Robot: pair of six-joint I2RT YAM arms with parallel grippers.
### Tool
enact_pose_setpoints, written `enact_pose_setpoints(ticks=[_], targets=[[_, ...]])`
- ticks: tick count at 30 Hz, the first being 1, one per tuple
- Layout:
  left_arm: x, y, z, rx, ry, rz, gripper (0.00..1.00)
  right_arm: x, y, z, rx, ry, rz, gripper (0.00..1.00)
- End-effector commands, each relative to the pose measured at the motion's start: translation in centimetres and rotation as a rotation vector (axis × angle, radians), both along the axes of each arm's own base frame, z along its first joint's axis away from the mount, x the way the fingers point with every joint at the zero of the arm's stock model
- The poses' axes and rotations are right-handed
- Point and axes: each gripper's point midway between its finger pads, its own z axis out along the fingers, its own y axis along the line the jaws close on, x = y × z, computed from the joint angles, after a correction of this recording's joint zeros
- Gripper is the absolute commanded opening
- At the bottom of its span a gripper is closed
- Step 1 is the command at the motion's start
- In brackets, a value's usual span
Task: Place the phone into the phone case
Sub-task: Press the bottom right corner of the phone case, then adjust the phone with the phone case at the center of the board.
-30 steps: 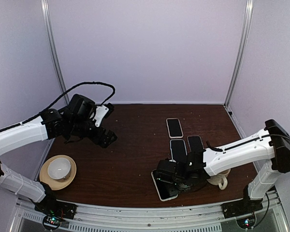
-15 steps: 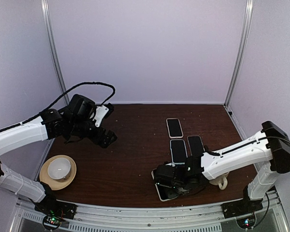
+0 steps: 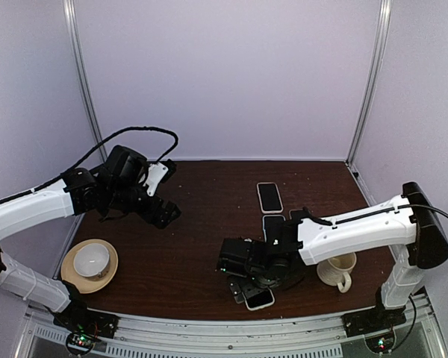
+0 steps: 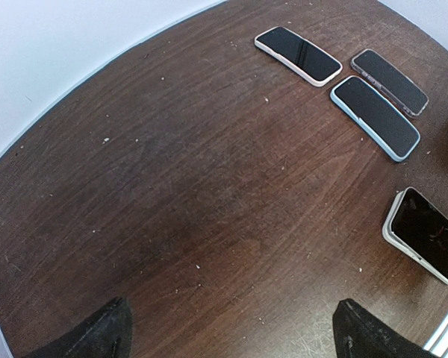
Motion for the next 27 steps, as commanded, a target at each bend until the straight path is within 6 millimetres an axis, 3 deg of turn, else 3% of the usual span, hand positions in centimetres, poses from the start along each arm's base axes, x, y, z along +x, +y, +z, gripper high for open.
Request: enact_pose_setpoints(ticks=[1,9,17,27], targets=[[0.4,0.0,1.0,-0.024,-0.041,0.001,0.97,0.4,-0.1,0.2,-0.034,-0.019,-0.010,0.99],[0.4,-0.1,0.8,-0.025,-0.035,-0.006,0.98,0.6,-0.6,-2.5,0.008,0.055,-0.076,0.99],[0.2,-0.2,1.0,-0.035,-0.032,-0.014,0.98,-0.8,-0.3,-5.6,0.049,0.133,-0.092,0.99],[0.0,-0.3,1.4,-0.046,-0.038,-0.020,0.98,-0.7,-0.8,-6.9,-0.017,0.136,-0.114,1.00]])
